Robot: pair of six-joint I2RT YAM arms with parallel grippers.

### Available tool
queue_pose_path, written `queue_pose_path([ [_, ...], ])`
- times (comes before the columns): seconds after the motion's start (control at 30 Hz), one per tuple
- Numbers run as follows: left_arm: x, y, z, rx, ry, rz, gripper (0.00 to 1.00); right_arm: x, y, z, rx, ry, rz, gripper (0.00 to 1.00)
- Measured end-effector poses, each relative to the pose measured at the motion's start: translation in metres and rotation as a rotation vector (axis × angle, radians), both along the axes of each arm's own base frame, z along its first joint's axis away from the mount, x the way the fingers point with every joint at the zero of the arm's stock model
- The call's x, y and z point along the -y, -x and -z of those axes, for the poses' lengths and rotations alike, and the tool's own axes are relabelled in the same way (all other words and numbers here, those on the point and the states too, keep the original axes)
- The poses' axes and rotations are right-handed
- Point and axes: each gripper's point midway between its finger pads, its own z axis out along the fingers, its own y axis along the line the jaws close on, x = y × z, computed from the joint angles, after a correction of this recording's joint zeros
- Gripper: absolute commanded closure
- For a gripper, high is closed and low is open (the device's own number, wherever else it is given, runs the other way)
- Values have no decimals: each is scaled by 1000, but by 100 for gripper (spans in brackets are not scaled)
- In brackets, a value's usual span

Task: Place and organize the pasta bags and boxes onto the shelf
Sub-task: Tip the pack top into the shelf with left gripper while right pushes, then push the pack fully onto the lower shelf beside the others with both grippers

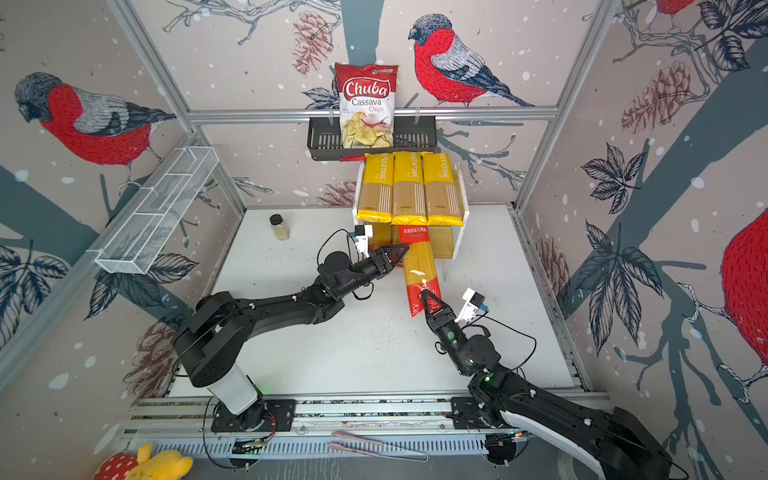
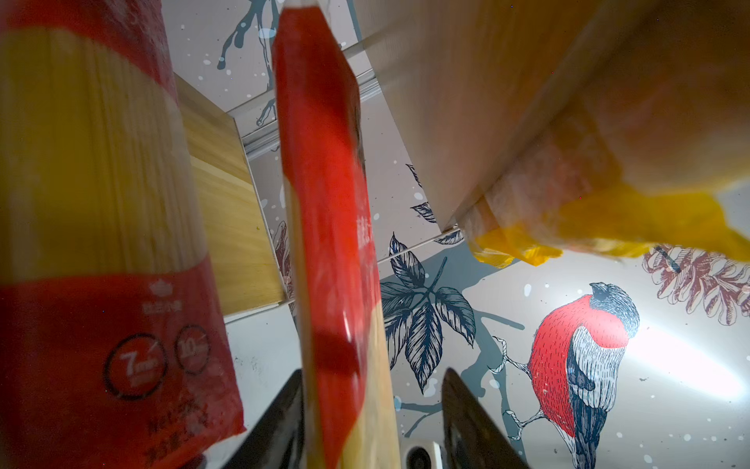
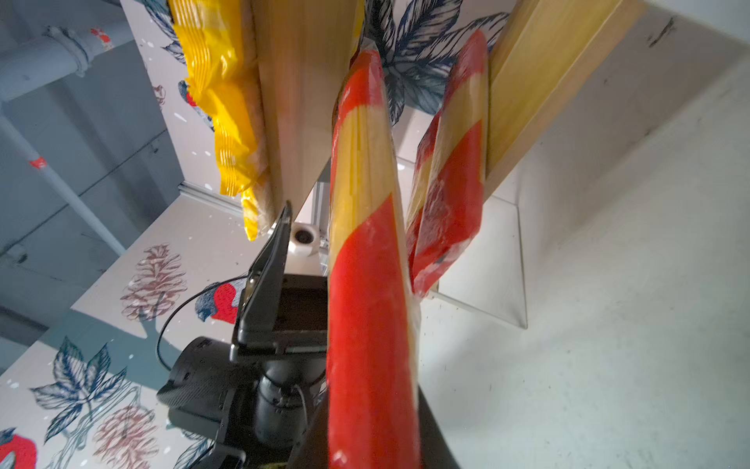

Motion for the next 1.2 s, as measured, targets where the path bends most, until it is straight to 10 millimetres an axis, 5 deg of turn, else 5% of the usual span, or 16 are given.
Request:
queue_pose_path([
  [0.23,-7,6,3,-1,-6,-3,46,27,-25,29,-103,99,122,87],
  [0.77,-22,32,13,20,-58,0,46,27,-56,17,-145,139,129,85],
  [1.2,-54,49,8,106,-159,-74,47,20,-99,12,-183,184,146,78],
])
